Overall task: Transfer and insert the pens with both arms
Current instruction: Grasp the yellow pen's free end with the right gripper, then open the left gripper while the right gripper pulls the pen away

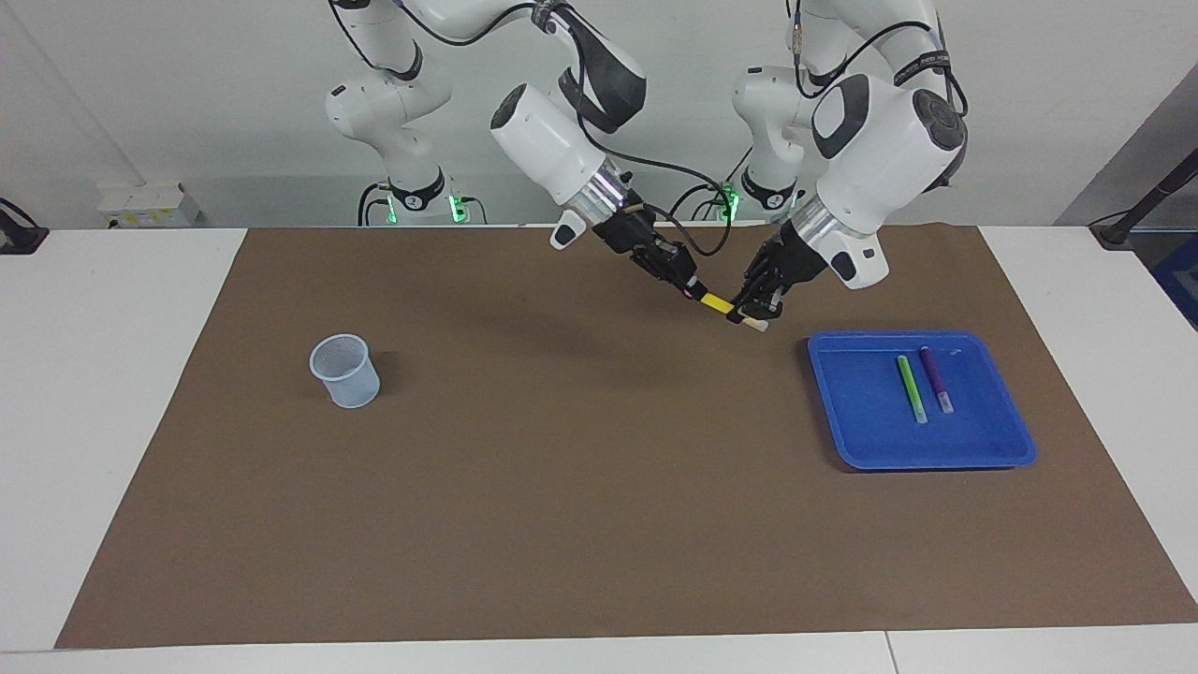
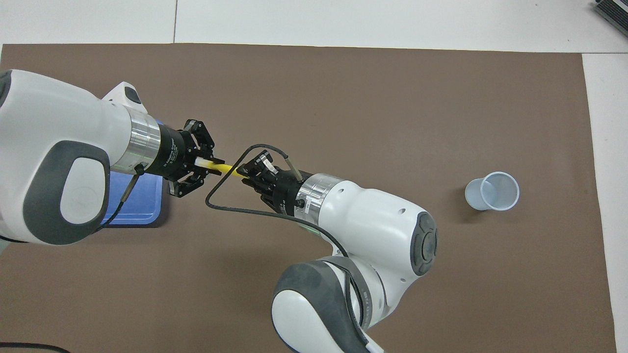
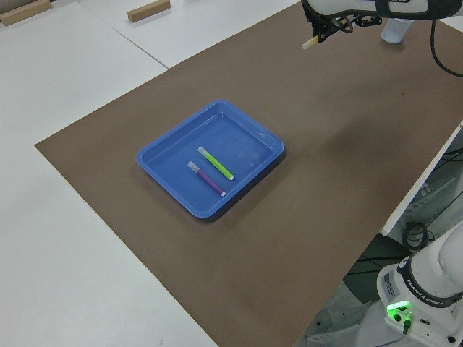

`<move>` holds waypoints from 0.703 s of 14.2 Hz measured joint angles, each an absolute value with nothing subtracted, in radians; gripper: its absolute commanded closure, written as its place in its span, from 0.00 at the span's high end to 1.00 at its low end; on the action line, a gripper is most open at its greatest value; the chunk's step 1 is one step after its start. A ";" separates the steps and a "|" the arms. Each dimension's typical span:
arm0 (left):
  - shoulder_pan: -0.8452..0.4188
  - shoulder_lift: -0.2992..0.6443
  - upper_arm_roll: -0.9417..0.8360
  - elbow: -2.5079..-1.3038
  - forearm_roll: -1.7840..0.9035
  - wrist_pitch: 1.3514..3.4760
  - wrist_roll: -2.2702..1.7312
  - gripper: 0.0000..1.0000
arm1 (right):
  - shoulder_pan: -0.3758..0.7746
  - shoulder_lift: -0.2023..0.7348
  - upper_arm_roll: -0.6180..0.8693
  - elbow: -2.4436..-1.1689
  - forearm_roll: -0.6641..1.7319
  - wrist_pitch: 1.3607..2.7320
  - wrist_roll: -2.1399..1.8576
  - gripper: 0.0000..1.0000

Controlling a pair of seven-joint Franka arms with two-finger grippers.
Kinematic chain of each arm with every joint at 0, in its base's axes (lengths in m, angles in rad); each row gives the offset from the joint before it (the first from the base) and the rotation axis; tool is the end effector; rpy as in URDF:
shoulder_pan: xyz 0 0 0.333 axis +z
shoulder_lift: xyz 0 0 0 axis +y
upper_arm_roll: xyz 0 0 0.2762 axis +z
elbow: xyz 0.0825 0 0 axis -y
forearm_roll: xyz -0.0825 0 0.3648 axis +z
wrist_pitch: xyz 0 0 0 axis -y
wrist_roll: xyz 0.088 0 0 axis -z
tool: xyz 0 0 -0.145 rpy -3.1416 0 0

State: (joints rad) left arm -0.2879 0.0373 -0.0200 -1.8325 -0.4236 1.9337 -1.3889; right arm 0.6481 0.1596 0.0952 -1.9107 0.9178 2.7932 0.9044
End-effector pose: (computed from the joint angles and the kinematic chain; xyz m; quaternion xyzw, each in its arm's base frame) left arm 0.5259 -0.2121 0.4471 0.8026 0.5614 -0.1288 0.1551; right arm 0.4910 0.4125 0.4284 -0.8061 0.4049 0.0024 0.4315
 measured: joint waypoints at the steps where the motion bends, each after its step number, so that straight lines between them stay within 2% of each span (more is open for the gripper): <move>1: -0.288 0.036 -0.020 -1.832 -0.424 1.934 -1.389 0.61 | 0.648 0.161 0.095 -1.911 0.918 2.793 0.904 0.00; 8: -0.288 0.027 -0.020 -1.832 -0.424 1.934 -1.389 0.64 | 0.648 0.166 0.095 -1.911 0.918 2.788 0.861 0.00; 10: -0.288 0.027 -0.020 -1.833 -0.423 1.933 -1.364 0.63 | 0.643 0.166 0.094 -1.911 0.917 2.730 0.772 0.00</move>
